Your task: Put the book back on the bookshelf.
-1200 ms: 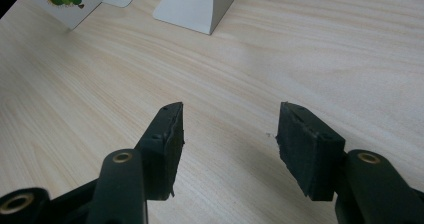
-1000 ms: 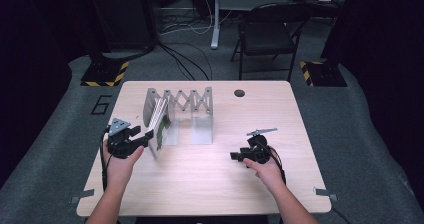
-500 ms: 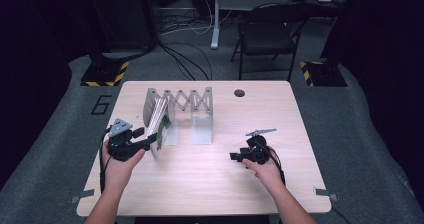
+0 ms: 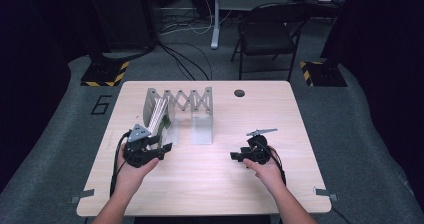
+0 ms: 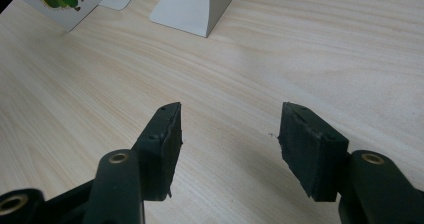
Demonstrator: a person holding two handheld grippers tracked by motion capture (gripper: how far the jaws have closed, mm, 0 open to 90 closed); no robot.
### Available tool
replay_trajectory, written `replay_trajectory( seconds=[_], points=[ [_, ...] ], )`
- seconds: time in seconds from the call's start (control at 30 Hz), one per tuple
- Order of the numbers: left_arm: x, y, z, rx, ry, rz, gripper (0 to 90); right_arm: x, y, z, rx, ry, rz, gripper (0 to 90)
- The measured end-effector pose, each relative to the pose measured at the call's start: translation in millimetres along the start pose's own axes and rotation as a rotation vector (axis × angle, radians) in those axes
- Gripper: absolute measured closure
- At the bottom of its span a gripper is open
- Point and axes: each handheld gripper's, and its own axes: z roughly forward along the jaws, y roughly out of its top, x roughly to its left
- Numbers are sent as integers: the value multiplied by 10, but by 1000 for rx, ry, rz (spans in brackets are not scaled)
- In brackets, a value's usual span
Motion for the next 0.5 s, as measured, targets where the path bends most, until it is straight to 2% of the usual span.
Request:
replay_trajectory(
  seconds=[0.07, 0.2, 0.27, 0.43, 0.5],
  points=[
    [-15, -41, -10, 6, -1, 3, 435, 10, -1, -2, -8, 2, 0, 422],
    [-49, -149, -14, -7, -38, -16, 435, 19, -1, -5, -1, 2, 2, 422],
    [-72, -205, 1, -18, -46, -7, 435, 17, 0, 0, -1, 1, 5, 422],
    [-91, -339, 53, -9, -61, 34, 435, 15, 2, 11, 1, -3, -5, 423],
    [-87, -385, 77, -9, -59, 38, 435, 15, 2, 10, 1, -2, -5, 422]
  ],
)
